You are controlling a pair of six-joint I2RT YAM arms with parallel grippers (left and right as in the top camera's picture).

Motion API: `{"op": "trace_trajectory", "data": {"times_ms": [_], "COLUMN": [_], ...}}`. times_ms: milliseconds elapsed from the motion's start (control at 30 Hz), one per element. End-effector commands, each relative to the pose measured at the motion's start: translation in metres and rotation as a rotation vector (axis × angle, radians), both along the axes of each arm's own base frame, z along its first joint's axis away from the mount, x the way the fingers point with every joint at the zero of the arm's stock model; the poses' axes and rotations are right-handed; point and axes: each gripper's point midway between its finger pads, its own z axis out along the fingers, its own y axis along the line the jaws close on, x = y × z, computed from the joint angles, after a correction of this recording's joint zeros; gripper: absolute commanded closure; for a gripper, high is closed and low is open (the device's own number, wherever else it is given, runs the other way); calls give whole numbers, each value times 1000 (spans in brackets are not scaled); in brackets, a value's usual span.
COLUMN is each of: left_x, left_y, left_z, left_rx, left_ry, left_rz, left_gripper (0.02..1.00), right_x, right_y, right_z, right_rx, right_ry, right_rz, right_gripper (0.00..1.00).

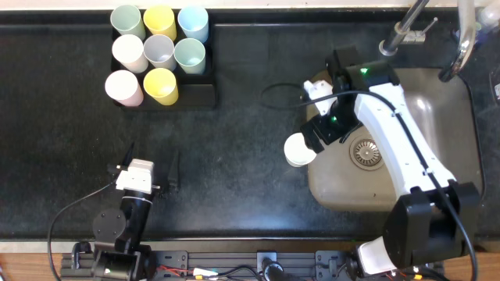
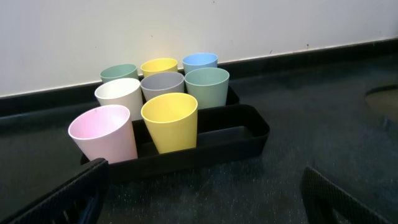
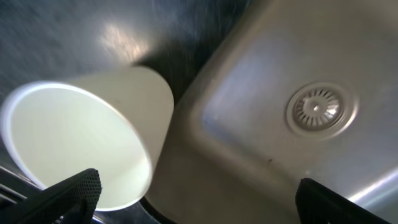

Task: Store Cups

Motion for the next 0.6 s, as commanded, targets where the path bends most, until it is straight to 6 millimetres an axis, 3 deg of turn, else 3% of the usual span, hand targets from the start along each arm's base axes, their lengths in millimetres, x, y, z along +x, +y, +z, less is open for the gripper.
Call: {"op": "trace_trajectory", "data": {"times_ms": [33, 600], "left_x": [-1, -1], "left_y": [-3, -3], "left_z": [1, 1], "left_rx": [17, 17], "left_ry": [-9, -9], "left_rz": [-18, -18], "left_gripper": [20, 20], "right_x": [-9, 5], "right_y": [-5, 6], "right_z": [-12, -23], "right_rx": [-27, 12], "right_ry": [35, 3], "right_rz": [12, 16], "right_gripper": [3, 3]}}
